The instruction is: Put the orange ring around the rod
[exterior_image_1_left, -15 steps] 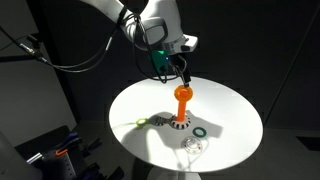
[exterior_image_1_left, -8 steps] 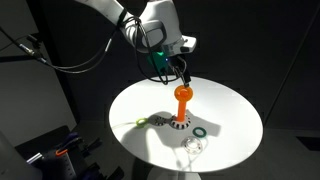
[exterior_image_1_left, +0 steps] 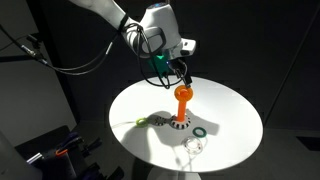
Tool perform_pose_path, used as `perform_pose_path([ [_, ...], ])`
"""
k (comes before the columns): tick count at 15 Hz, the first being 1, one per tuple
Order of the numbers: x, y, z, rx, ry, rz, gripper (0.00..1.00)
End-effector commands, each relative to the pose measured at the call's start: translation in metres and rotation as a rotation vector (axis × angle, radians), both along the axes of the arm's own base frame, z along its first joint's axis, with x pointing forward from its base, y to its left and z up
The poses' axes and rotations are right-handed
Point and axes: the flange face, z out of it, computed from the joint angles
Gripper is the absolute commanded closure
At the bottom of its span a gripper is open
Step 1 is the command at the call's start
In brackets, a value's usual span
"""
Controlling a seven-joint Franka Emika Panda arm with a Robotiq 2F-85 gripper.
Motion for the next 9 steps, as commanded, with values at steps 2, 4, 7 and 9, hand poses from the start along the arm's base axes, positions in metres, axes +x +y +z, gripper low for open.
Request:
perform_pose_path([
  [2,0.005,0.001,-0.003,-0.001,-0.037,0.018,0.0],
  [4,0.007,0.003,-0.005,-0.003,-0.043,0.023,0.0],
  [7,0.009,0.008,-0.007,-0.002,-0.051,0.031,0.0],
  [9,0.011,0.01,-0.009,-0.004,-0.056,0.035,0.0],
])
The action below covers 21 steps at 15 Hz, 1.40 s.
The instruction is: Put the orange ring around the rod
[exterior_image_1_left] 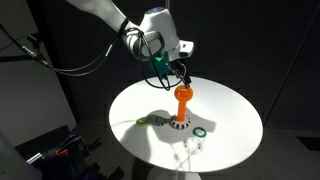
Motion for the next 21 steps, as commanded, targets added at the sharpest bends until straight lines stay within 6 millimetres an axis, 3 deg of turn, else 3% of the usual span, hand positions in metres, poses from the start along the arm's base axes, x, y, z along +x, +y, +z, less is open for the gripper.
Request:
perform_pose_path([
  [1,0.005,0.0,0.0,0.004,-0.023,0.015,0.0],
  [21,0.01,0.0,-0.01,0.003,-0.034,0.009,0.0],
])
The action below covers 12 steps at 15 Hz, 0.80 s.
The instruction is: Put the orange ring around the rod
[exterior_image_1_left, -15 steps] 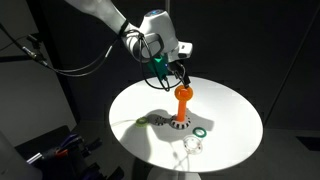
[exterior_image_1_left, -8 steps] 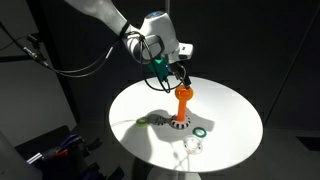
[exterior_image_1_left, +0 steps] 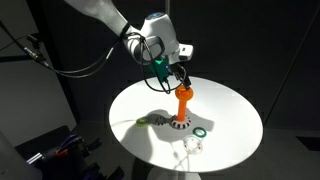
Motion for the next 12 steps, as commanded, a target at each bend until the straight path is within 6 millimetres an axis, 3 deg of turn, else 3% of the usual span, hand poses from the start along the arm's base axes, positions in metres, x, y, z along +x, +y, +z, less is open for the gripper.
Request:
perform_pose_path([
  [1,0.006,-0.002,0.004,0.006,-0.026,0.005,0.0],
  [12,0.007,0.009,0.011,0.044,-0.045,0.01,0.0],
])
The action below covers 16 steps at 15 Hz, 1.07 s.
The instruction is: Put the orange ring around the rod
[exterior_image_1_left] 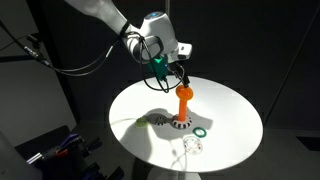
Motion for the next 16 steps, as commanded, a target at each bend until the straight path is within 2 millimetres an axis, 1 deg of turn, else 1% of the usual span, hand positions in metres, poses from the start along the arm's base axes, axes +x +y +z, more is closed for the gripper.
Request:
perform_pose_path([
  [1,0.003,0.0,0.007,0.022,-0.022,0.014,0.0],
  [5,0.002,0.0,0.007,0.035,-0.024,0.02,0.0],
  [12,-0.002,-0.007,0.019,0.041,-0.031,0.004,0.0],
  [16,-0.008,-0.012,0.027,0.037,-0.022,-0.009,0.0],
])
